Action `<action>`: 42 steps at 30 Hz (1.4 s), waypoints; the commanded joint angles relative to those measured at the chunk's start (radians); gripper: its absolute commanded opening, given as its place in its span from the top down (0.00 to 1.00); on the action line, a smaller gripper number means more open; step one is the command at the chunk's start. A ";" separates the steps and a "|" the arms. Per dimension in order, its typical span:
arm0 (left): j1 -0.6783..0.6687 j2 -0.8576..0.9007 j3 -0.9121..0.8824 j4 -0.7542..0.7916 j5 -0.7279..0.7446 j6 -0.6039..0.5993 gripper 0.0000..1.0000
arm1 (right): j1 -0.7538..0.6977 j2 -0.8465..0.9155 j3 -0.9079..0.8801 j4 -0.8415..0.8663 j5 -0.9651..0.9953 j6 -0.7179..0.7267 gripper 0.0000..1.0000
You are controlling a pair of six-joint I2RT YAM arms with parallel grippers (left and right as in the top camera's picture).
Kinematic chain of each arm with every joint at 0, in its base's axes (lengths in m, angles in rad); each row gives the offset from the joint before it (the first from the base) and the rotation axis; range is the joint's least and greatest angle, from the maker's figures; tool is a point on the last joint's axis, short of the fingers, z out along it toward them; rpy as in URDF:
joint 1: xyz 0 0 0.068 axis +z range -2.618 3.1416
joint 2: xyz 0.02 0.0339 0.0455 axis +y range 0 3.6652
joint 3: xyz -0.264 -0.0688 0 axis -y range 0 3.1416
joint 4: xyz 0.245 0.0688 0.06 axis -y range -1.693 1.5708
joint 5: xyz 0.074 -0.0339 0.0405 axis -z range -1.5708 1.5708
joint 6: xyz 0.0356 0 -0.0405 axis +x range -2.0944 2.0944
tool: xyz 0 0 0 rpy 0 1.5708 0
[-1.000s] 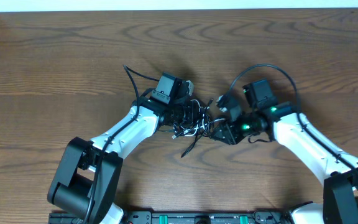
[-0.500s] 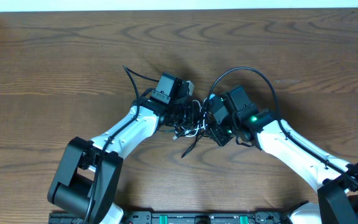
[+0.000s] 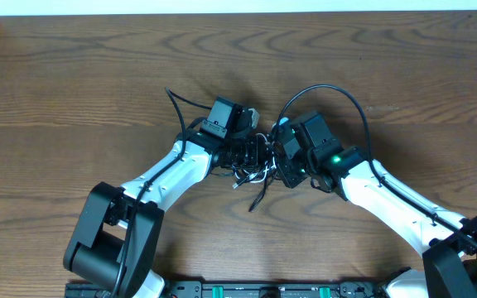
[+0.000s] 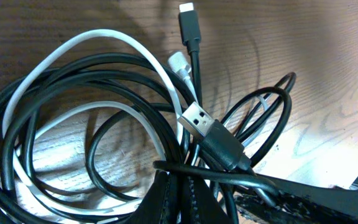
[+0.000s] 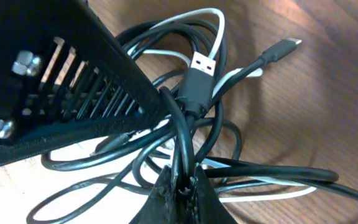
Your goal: Untangle cables
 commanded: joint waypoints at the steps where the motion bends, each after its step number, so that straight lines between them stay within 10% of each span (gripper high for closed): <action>1: -0.002 0.014 -0.001 0.019 0.020 -0.049 0.92 | 0.004 -0.011 0.015 -0.026 -0.014 0.019 0.99; 10: 0.037 0.014 -0.001 0.177 0.031 -0.204 0.92 | -0.026 -0.011 0.015 -0.097 -0.323 -0.098 0.99; 22: 0.066 0.014 -0.001 0.084 0.019 -0.089 0.92 | -0.172 -0.011 0.016 -0.126 -0.868 -0.367 0.99; 42: 0.248 -0.087 0.039 -0.087 0.335 0.259 0.78 | -0.289 -0.011 0.015 -0.135 -0.850 -0.277 0.99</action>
